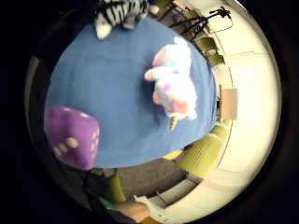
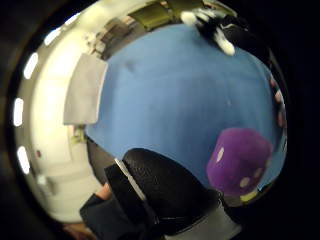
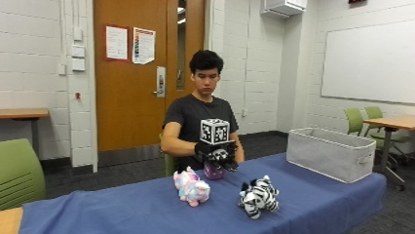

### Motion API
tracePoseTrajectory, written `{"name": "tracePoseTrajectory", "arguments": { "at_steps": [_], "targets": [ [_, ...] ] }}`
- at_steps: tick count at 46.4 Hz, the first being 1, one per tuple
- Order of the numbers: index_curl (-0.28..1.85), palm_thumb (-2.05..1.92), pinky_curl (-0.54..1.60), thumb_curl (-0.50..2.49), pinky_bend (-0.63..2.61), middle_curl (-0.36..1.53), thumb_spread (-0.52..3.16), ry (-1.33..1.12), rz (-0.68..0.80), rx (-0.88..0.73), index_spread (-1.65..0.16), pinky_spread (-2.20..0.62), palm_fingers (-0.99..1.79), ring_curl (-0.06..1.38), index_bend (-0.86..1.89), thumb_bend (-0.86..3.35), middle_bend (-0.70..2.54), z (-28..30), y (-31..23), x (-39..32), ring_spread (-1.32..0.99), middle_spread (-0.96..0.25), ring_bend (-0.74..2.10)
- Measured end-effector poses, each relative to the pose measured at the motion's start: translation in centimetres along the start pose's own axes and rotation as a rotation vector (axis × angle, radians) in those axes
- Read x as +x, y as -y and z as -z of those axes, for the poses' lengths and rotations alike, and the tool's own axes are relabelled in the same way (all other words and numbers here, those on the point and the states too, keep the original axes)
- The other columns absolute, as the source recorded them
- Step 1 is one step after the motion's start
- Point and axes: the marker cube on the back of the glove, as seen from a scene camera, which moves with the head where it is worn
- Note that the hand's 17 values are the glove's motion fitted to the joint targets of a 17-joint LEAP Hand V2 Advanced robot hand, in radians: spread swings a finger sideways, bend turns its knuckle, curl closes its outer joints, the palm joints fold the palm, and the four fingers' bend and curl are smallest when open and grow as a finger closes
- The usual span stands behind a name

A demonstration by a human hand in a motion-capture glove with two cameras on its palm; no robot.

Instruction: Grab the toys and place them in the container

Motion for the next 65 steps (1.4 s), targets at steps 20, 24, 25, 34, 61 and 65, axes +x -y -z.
{"name": "tracePoseTrajectory", "arguments": {
  "at_steps": [20, 24, 25, 34, 61, 65],
  "targets": [
    [0.37, 0.01, 0.35, 0.14, 0.66, 0.29, 1.03, 0.064, -0.019, -0.111, -0.29, -0.06, 0.2, 0.16, 0.25, -0.01, 0.15, -6.5, -5.8, 1.4, -0.29, -0.11, 0.16],
    [0.4, 0.07, 0.36, 0.17, 0.66, 0.28, 1.1, 0.075, -0.014, -0.09, -0.3, -0.08, 0.23, 0.18, 0.32, 0.02, 0.13, -5.8, -5.7, 1.7, -0.29, -0.11, 0.21],
    [0.41, 0.1, 0.36, 0.18, 0.65, 0.28, 1.12, 0.078, -0.007, -0.082, -0.3, -0.09, 0.24, 0.18, 0.35, 0.03, 0.13, -5.7, -5.7, 1.6, -0.29, -0.11, 0.22],
    [0.51, 0.39, 0.32, 0.26, 0.57, 0.26, 1.3, 0.013, 0.02, 0.092, -0.32, -0.22, 0.71, 0.22, 0.66, 0.2, 0.18, -3.8, -6.0, 1.1, -0.4, -0.14, 0.42],
    [0.52, 0.52, 0.39, 0.49, 0.7, 0.55, 1.1, 0.07, 0.232, 0.393, -0.29, -0.48, 1.41, 0.5, 0.43, 0.13, 0.95, 17.3, 7.4, -12.7, -0.37, -0.3, 1.16],
    [0.56, 0.49, 0.39, 0.47, 0.71, 0.57, 1.22, 0.074, 0.321, 0.414, -0.28, -0.49, 1.41, 0.51, 0.5, 0.12, 1.0, 21.0, 9.5, -18.6, -0.36, -0.29, 1.19]
  ]
}}
